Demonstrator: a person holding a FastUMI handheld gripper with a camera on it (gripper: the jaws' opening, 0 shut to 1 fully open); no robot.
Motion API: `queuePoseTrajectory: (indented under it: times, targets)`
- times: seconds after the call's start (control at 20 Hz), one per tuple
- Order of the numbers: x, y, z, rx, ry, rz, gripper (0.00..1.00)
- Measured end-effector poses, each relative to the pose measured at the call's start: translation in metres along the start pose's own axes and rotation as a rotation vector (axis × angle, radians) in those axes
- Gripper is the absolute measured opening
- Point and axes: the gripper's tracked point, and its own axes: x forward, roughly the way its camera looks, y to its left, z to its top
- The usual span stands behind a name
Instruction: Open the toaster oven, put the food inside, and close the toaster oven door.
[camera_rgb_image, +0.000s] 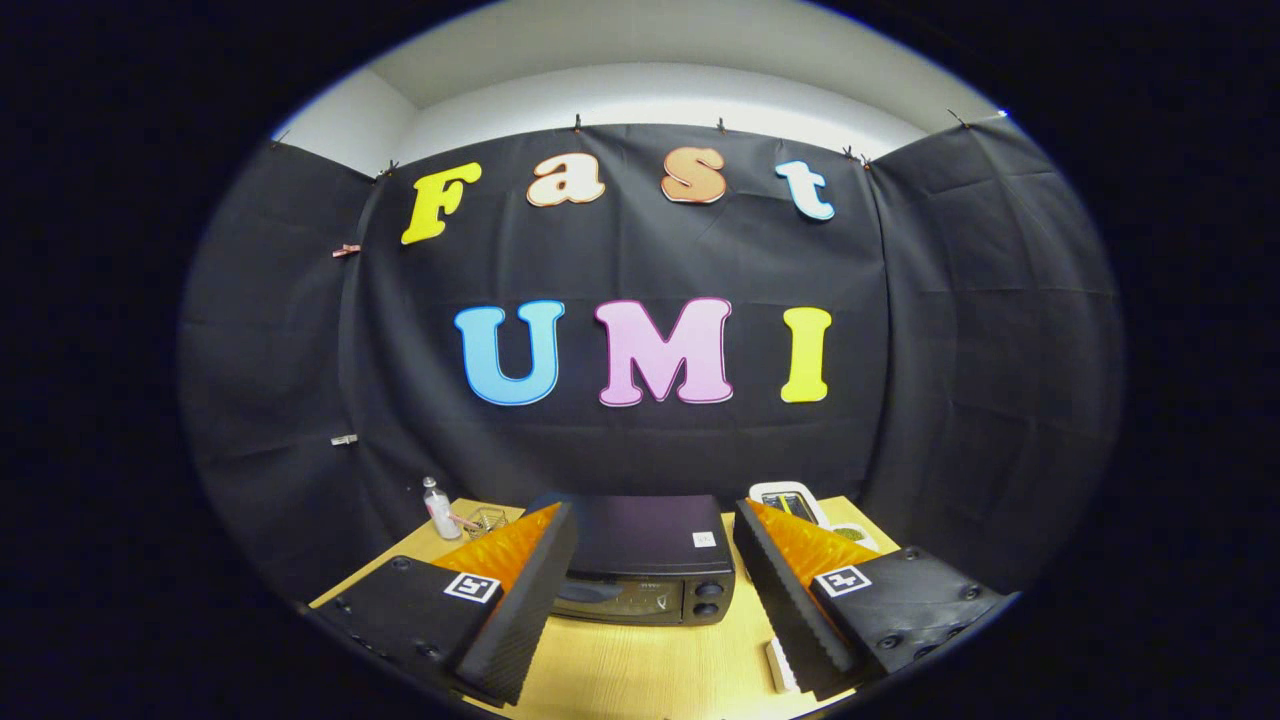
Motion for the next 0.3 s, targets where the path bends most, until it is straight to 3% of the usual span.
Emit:
queuePoseTrajectory:
  times: [0.3]
  targets:
    - [0.0029,-0.0010,0.0070,0.001,-0.009,-0.015,0.98]
